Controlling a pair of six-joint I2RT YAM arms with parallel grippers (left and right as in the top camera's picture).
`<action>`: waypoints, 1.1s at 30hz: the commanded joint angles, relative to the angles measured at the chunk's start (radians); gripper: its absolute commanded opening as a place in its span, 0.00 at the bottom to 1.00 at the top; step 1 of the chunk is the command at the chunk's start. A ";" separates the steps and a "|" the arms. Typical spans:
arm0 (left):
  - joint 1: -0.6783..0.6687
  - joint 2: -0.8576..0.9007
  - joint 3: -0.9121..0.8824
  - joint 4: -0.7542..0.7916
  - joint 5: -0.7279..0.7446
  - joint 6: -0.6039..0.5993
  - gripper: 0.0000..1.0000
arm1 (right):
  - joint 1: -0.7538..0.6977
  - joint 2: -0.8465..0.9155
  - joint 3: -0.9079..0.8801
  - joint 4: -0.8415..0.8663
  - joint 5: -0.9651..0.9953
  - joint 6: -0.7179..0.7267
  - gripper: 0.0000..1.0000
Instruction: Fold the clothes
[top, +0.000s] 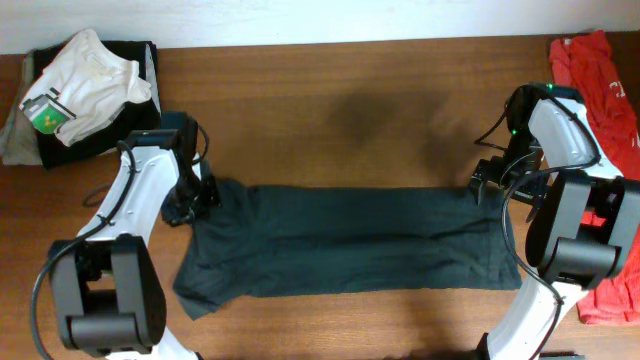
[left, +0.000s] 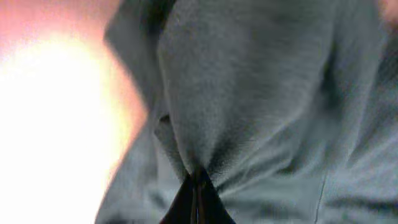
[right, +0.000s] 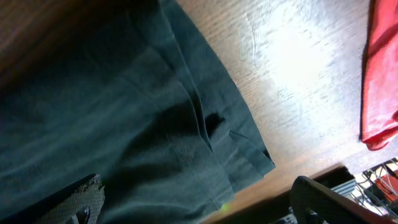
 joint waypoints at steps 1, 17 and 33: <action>0.004 -0.058 0.005 -0.106 -0.051 -0.112 0.01 | 0.005 -0.026 0.016 -0.019 0.000 -0.022 0.99; -0.020 -0.056 0.001 -0.074 -0.013 -0.119 0.50 | 0.005 -0.028 0.016 -0.101 -0.029 -0.060 0.93; -0.188 0.033 -0.062 0.053 0.066 -0.112 0.01 | 0.006 -0.028 -0.200 0.135 -0.137 -0.067 0.05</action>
